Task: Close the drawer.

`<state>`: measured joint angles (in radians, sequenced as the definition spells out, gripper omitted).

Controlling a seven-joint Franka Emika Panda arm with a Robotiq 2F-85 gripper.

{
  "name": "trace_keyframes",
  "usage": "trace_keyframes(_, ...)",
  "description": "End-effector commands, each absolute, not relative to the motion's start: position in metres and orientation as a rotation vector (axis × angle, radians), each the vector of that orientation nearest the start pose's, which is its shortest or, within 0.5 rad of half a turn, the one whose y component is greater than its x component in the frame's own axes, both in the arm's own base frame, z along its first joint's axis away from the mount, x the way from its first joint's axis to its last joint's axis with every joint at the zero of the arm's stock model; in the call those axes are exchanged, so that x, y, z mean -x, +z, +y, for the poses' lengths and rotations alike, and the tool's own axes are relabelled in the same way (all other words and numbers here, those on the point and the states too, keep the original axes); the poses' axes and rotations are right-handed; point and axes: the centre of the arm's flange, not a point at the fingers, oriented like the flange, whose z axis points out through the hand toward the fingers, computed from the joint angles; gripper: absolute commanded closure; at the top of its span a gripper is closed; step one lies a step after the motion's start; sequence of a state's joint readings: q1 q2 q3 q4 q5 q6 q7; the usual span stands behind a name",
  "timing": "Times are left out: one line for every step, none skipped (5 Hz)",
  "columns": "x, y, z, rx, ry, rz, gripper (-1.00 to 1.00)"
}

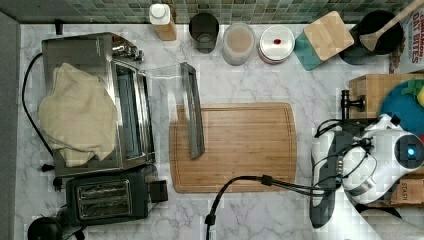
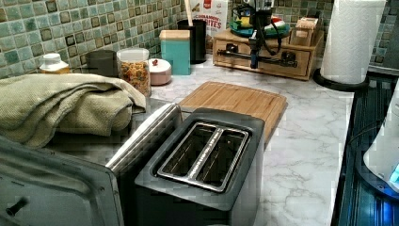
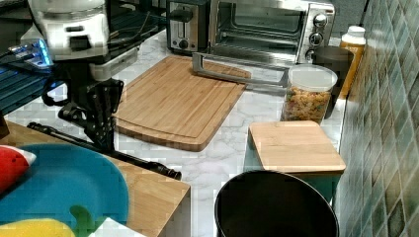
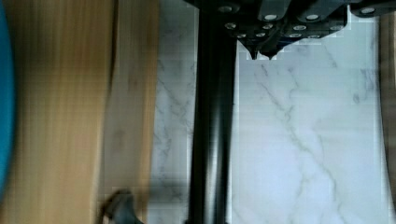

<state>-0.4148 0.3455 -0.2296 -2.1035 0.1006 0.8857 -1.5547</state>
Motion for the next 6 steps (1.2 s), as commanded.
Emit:
trace_keyframes(-0.4464, 0.3450, -0.4740, 3.417, -0.208, 0.143, 1.00)
trace_keyframes(-0.4463, 0.3452, -0.4742, 3.417, -0.208, 0.144, 1.00)
trace_keyframes(-0.4464, 0.3451, -0.4741, 3.417, -0.208, 0.143, 1.00)
trace_keyframes(-0.4464, 0.3451, -0.4741, 3.417, -0.208, 0.143, 1.00)
trace_keyframes(-0.4463, 0.3451, -0.4742, 3.417, -0.208, 0.142, 1.00)
trace_keyframes(-0.4463, 0.3451, -0.4742, 3.418, -0.208, 0.142, 1.00)
